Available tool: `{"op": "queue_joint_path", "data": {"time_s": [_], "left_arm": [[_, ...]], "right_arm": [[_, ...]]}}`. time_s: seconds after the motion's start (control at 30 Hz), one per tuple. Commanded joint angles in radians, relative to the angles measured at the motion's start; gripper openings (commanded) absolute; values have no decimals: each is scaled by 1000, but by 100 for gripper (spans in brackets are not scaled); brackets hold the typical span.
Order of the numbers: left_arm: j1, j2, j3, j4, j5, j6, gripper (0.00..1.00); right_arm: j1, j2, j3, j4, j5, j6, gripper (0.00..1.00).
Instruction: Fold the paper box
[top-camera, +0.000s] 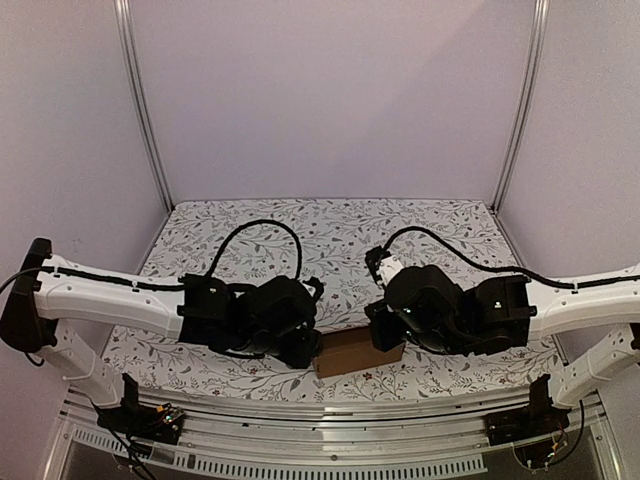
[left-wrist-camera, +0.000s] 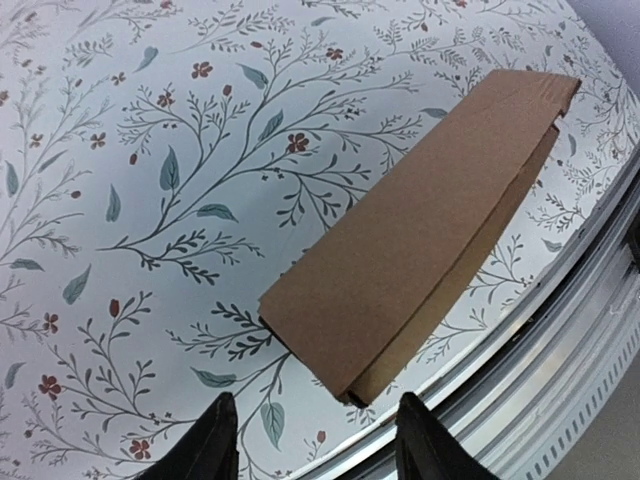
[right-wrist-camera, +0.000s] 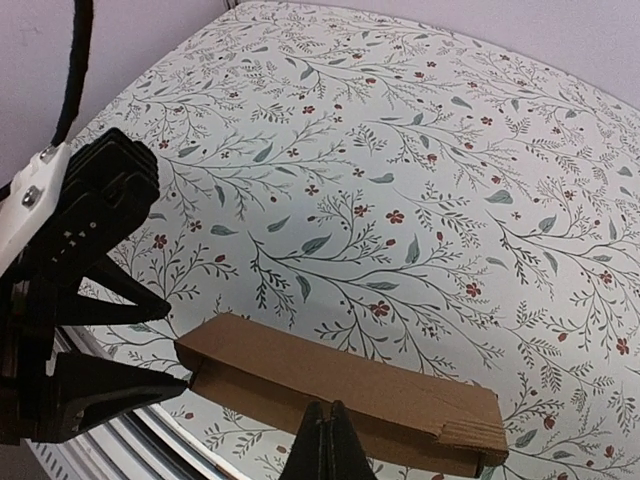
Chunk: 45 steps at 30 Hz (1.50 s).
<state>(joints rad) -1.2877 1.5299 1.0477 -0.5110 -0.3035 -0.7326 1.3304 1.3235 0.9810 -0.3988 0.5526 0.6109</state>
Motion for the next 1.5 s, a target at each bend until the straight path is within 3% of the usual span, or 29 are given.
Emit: {"op": "queue_joint_path", "data": {"time_s": [0.0, 0.23, 0.33, 0.83, 1.17, 1.47], "left_arm": [[-20, -58, -19, 56, 53, 82, 53], [-12, -207, -85, 155, 84, 180, 59], [14, -227, -107, 181, 97, 191, 55], [133, -77, -78, 318, 279, 206, 42], [166, 13, -192, 424, 296, 151, 20], [174, 44, -254, 452, 271, 136, 8]], "right_arm": [[-31, 98, 55, 96, -28, -63, 0], [-40, 218, 19, 207, -48, -64, 0], [-40, 228, -20, 233, -62, -41, 0], [22, 301, -215, 390, -16, 73, 0], [24, 268, -218, 390, -5, 64, 0], [22, 124, -159, 335, 28, -10, 0]]}}
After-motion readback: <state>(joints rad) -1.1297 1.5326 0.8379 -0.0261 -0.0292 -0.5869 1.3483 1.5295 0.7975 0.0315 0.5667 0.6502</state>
